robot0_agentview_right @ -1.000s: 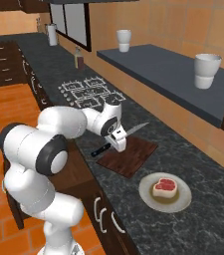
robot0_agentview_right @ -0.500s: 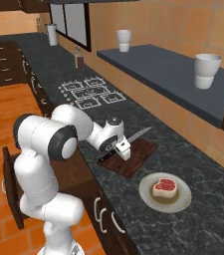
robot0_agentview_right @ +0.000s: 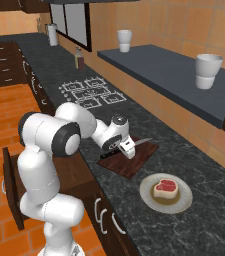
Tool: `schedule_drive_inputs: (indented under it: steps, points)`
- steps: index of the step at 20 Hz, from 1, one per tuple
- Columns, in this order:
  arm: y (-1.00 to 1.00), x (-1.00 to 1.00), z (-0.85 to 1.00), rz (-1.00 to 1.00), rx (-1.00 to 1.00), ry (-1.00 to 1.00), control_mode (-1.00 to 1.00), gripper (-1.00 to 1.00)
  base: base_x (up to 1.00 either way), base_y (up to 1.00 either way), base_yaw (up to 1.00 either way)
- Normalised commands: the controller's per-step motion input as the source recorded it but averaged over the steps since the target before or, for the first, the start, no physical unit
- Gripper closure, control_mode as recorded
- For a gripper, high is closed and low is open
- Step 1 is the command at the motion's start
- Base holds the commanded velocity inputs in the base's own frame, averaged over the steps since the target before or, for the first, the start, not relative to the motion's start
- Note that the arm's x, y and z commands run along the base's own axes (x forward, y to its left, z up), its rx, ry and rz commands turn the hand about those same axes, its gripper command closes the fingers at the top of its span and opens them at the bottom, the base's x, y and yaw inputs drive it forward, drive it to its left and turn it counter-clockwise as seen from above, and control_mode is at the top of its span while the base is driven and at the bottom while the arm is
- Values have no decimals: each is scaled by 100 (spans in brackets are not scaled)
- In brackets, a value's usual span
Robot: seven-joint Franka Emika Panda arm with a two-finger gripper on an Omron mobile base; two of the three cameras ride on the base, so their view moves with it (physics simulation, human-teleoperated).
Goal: Pick up the knife from the drawer and place it on the cutting board. Then place the meat from the plate to the cutting board.
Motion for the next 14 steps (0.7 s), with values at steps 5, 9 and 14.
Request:
schedule_drive_inputs:
  steps: [5,9,14]
  points:
    - [-8,-76,100,0,0,1,-100,-100,0,0,0]
    - [5,-73,99,0,0,20,-100,-100,0,0,0]
    - [-25,-98,27,-1,0,26,-100,-100,0,0,0]
